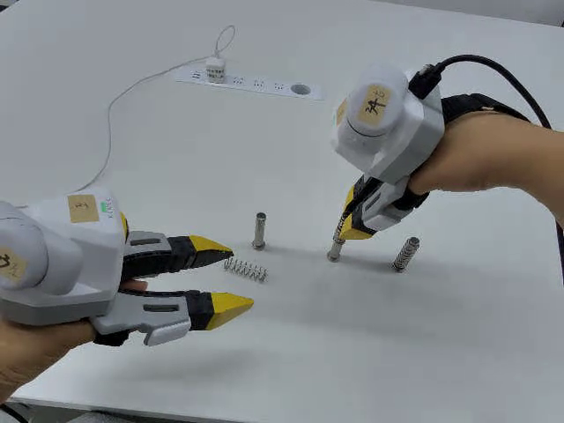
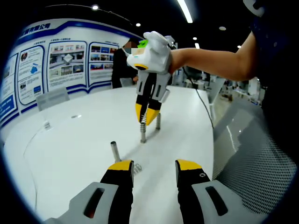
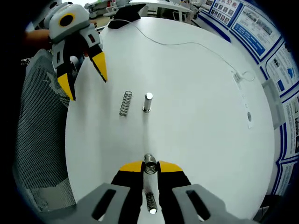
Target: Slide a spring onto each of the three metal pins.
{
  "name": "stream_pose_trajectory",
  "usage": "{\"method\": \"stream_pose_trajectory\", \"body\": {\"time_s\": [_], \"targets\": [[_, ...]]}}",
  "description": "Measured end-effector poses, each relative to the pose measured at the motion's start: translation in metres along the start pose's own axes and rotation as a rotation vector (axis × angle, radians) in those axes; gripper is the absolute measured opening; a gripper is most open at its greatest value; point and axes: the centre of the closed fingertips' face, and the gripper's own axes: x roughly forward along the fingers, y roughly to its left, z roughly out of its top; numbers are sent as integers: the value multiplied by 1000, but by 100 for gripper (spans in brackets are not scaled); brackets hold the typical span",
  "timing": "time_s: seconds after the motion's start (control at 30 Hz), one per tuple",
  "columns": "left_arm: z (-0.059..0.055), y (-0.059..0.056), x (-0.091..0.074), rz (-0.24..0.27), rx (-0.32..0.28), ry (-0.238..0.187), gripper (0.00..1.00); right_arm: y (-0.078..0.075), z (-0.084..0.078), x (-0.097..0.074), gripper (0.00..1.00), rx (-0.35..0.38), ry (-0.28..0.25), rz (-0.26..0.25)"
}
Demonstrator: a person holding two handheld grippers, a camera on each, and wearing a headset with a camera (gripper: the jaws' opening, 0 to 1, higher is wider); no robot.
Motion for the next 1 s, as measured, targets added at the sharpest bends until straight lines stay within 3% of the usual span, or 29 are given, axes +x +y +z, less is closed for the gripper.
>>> {"method": "stream_pose_trajectory", "body": {"time_s": [0.77, 1.0], "targets": [[-3, 0, 0, 1, -10, 7, 37, 0, -11, 30, 12, 38, 22, 19], [-2, 1, 1, 2, -9, 6, 37, 0, -11, 28, 12, 51, 15, 20]]}}
